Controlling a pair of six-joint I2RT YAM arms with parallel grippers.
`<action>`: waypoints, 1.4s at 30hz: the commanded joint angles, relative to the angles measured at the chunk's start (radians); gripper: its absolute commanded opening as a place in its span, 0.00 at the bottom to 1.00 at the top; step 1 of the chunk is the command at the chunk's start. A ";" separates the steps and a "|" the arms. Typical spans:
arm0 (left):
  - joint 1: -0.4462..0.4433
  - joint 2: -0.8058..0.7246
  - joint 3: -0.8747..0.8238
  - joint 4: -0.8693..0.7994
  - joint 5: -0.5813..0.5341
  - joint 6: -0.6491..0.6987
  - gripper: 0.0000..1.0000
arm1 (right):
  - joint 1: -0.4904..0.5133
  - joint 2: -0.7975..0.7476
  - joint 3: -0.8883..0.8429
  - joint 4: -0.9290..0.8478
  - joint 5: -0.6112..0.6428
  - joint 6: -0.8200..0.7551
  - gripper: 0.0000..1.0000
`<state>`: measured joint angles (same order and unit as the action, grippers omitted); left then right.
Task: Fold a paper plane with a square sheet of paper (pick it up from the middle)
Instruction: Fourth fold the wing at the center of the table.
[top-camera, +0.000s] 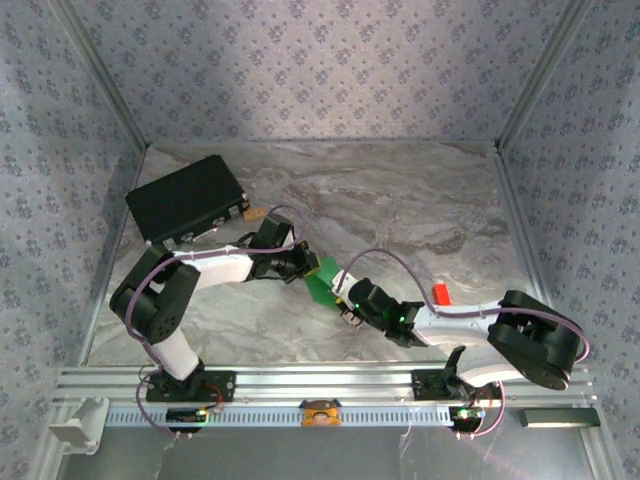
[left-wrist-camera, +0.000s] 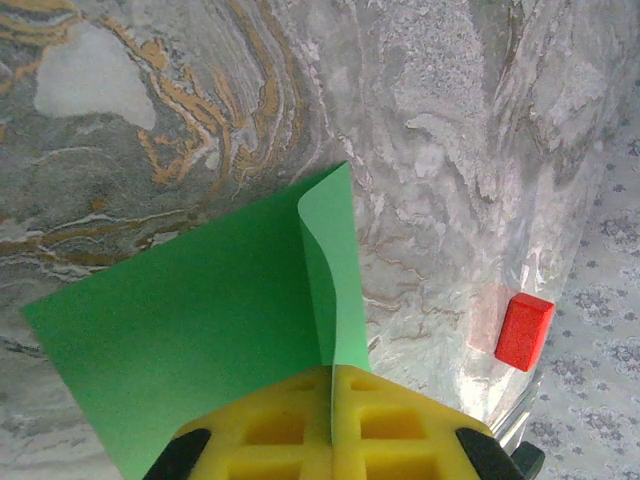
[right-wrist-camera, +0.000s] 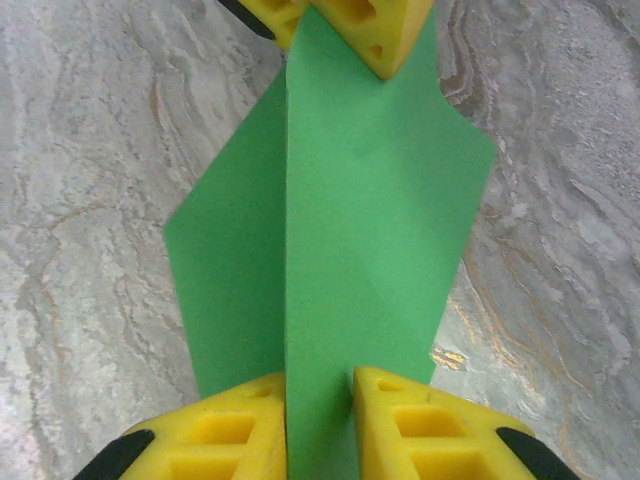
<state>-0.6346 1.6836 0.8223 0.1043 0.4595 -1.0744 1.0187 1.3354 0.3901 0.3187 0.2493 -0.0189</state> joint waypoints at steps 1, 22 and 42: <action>0.001 0.010 0.029 -0.014 0.017 0.011 0.00 | -0.004 -0.010 0.005 0.023 -0.004 0.020 0.24; -0.002 -0.043 0.007 0.004 -0.021 0.016 0.17 | -0.024 -0.004 0.011 -0.008 -0.045 0.070 0.04; 0.014 -0.239 -0.067 -0.088 -0.154 0.044 0.45 | -0.180 0.156 0.009 0.163 -0.393 0.481 0.00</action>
<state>-0.6273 1.4471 0.7620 0.0170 0.3088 -1.0367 0.8680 1.4815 0.4046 0.4362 -0.0616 0.3557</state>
